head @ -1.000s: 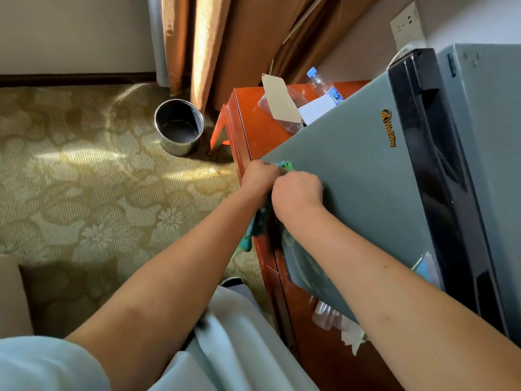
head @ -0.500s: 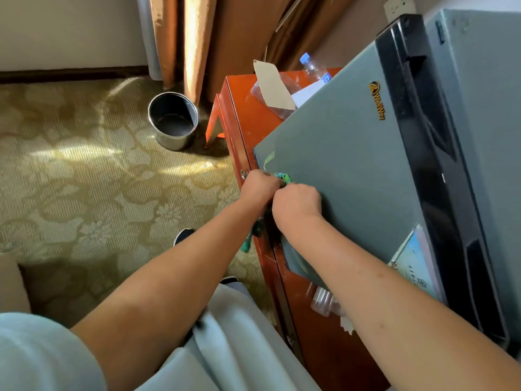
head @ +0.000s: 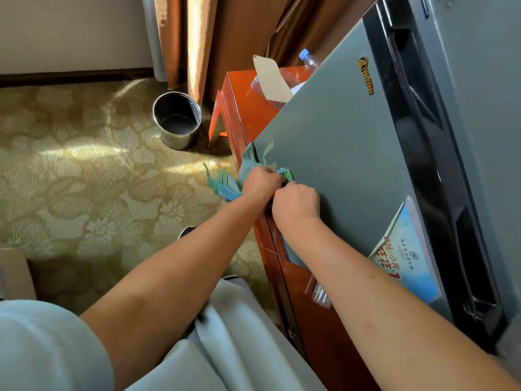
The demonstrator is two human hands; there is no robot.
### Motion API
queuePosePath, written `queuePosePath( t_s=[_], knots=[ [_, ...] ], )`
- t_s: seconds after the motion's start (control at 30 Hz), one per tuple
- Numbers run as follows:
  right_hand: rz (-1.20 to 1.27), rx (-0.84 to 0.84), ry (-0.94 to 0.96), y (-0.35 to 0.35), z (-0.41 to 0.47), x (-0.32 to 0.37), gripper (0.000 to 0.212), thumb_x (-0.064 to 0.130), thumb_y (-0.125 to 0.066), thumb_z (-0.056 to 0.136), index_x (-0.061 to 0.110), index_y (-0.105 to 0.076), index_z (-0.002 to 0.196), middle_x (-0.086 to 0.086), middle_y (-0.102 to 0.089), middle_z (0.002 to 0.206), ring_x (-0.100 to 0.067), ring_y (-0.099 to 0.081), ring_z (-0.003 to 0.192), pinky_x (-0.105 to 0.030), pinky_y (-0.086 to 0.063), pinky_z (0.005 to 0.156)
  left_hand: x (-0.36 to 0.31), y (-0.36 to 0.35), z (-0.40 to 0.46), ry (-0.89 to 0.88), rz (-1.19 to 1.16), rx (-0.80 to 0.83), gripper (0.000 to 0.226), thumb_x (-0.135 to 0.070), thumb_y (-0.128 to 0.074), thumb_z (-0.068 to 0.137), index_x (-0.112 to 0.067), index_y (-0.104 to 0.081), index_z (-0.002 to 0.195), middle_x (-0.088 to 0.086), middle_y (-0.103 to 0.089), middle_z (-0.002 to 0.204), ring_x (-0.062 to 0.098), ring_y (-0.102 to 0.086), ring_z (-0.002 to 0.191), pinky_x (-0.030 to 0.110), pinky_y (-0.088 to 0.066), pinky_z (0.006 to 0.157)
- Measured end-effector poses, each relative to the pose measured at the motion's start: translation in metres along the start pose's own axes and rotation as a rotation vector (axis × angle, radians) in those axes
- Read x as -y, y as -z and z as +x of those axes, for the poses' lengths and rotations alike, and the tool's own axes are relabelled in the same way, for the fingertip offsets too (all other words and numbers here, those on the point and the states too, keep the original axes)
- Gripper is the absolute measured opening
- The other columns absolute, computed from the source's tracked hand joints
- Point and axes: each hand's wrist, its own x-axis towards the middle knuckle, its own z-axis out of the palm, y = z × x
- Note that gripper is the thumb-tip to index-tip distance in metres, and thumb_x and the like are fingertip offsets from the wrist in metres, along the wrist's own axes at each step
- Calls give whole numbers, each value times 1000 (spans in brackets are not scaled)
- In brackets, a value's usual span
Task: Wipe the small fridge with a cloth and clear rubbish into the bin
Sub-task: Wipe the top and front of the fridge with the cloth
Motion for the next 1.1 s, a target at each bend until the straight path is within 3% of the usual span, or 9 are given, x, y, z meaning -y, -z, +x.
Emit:
queuePosePath(
  t_s=[0.2,0.27,0.4,0.53,0.63,0.77,1.0,1.1],
  knots=[
    [-50,-80,-3,30,-13,-17,33,10,-42,101,15,-65,125,-6,-63,127,-22,-64,113,-31,-46,76,-29,11,-16,-64,-47,-22,16,-18,-78,72,-4,-71,68,11,-70,69,31,-72,80,45,-59,72],
    [-59,-159,-4,53,-11,-23,32,10,-43,101,15,-65,123,-6,-63,125,-21,-65,110,-31,-45,74,-55,24,-18,-125,-68,-52,18,-23,-78,72,-6,-71,69,7,-70,69,27,-70,77,39,-59,71],
    [-93,-316,-63,98,-8,-39,28,12,-45,102,14,-66,122,-8,-64,119,-23,-66,103,-32,-45,69,-112,49,-26,-333,-100,-93,16,-31,-76,71,-19,-78,79,-1,-76,80,19,-72,84,45,-59,83],
    [-107,-382,-103,115,-5,-47,28,11,-46,102,12,-64,123,-10,-63,118,-24,-66,99,-33,-42,64,-138,58,-29,-425,-19,-150,13,-31,-73,75,-19,-76,78,0,-75,78,19,-70,83,41,-58,78],
    [-80,-376,-102,106,4,-40,30,9,-42,102,10,-63,125,-11,-60,118,-24,-66,96,-33,-41,61,-130,58,-19,-394,-34,-143,18,-32,-69,71,-17,-76,78,1,-74,73,22,-71,80,45,-59,78],
    [-23,-328,-82,80,15,-28,33,8,-40,103,9,-59,129,-11,-59,120,-23,-66,96,-32,-41,61,-105,53,-9,-338,24,-142,16,-31,-71,77,-23,-80,86,-5,-76,82,17,-71,82,40,-59,78],
    [28,-173,-40,36,11,-13,36,8,-36,103,9,-58,131,-11,-57,126,-22,-65,103,-33,-41,66,-48,27,-5,-172,46,-92,21,-29,-70,73,-8,-72,72,9,-70,69,29,-69,74,46,-56,70],
    [17,-144,-43,24,5,-11,36,7,-36,103,8,-56,132,-11,-57,125,-22,-66,100,-32,-40,62,-41,22,-10,-160,49,-84,19,-26,-71,77,-12,-69,65,6,-69,66,24,-65,68,41,-55,66]
  ],
)
